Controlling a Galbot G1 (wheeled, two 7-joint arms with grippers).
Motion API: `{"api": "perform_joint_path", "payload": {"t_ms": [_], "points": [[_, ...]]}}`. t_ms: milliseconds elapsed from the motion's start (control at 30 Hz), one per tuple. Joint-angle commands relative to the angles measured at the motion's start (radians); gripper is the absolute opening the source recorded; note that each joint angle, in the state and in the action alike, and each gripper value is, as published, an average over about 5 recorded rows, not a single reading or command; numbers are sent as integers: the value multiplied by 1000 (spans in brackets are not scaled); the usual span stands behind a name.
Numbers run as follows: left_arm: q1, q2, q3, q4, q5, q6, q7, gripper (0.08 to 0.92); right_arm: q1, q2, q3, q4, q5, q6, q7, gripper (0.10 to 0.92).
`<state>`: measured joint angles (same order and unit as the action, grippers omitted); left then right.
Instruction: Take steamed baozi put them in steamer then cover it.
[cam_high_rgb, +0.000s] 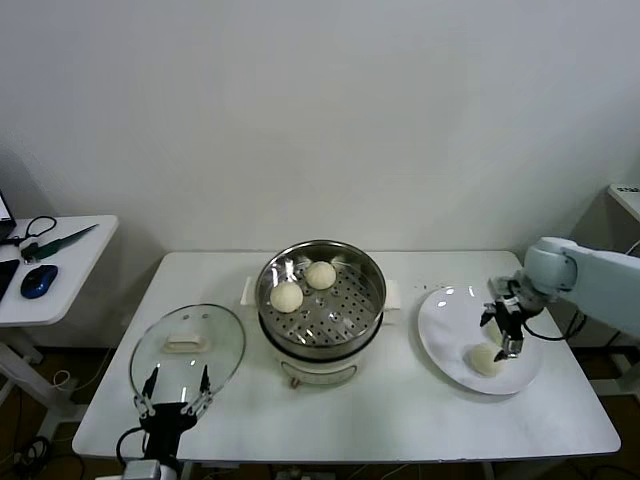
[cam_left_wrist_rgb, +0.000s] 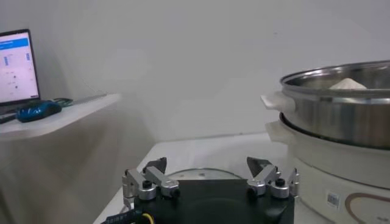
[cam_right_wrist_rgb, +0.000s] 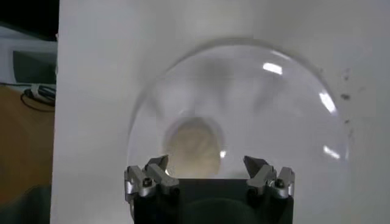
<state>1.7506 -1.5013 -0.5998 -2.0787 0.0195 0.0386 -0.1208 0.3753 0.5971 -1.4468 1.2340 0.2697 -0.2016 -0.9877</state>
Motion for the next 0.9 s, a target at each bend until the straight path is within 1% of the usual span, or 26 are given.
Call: {"api": "perform_joint_path", "payload": {"t_ms": [33,167,333,433,533,633,767,833,900], "points": [[1,2,0,2,2,0,0,823,-188,-6,147,-48,-79,-11,21,823],[-2,2,-1,0,4,4,1,823,-202,12,168,-53,-74,-21,45,823],[-3,2,0,1,5,5,1,823,-188,17,157,-43,-73,-27,40,819],[-3,2,0,-1,5,5,1,823,-162,14,135,-32,-78,-24,30,778],[-1,2,-1,-3,5,5,1,823,-117,11,103,-17,-87,-20,18,714],[0,2,-1,-6,6,6,1,823,-62,12,71,-1,-88,-14,13,680],[1,-1,2,-9,8,6,1,823,77,20,-11,45,-78,16,5,664],[2,-2,4,-10,9,6,1,823,215,40,-114,87,-51,53,-5,662],[2,-4,6,-12,11,6,0,823,385,76,-241,135,7,112,-17,662]]}}
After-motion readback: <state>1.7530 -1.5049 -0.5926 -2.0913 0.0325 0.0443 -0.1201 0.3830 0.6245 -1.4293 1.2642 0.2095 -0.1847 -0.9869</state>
